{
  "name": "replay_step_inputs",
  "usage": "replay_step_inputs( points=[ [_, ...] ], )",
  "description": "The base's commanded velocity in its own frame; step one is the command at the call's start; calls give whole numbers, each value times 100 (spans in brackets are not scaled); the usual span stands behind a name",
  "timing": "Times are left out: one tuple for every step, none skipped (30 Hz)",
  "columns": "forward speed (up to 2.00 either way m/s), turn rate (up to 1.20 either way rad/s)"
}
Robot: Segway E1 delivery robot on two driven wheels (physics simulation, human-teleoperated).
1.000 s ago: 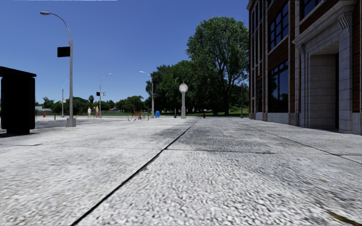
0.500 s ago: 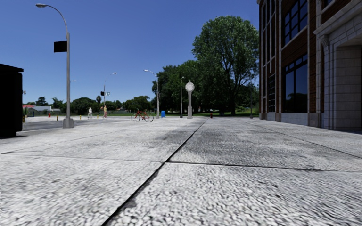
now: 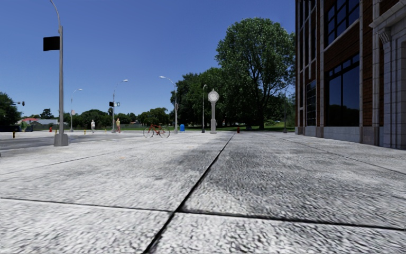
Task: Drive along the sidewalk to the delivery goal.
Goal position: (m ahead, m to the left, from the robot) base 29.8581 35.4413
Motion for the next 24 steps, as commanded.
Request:
replay_step_inputs(
  points=[
    [200,0],
    [200,0],
    [200,0],
    [200,0],
    [200,0],
    [200,0],
    [200,0],
    [200,0],
    [200,0],
    [200,0],
    [200,0],
    [200,0],
    [200,0],
    [200,0],
    [200,0],
    [200,0],
    [200,0],
    [200,0],
    [200,0],
    [200,0],
    [200,0],
    [200,0],
    [200,0],
    [200,0]
  ],
)
